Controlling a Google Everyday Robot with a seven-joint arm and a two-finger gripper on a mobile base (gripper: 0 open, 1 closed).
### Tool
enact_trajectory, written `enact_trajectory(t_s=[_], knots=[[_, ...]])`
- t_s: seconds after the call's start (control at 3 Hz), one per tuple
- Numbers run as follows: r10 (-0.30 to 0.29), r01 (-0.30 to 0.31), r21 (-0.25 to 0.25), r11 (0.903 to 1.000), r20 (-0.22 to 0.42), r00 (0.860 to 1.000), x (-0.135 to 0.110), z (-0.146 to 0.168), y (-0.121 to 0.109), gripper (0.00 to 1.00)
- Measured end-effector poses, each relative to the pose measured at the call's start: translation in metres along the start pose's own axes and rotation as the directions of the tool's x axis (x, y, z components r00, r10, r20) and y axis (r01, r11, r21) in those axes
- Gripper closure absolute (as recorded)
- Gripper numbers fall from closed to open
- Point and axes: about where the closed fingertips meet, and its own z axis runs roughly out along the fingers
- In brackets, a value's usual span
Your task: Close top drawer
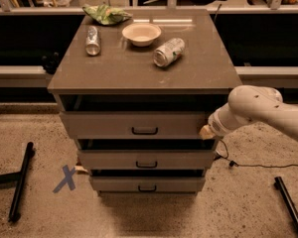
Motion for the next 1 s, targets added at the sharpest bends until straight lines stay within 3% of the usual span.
enact_trajectory(t_s=[0.33,1.0], knots=[[0.006,-0.006,-0.002,1.0,0.059,0.998,0.005,-0.016,0.009,1.0],[0.024,-0.019,-0.048,0.9987,0.103,0.994,0.068,-0.061,0.047,1.0]])
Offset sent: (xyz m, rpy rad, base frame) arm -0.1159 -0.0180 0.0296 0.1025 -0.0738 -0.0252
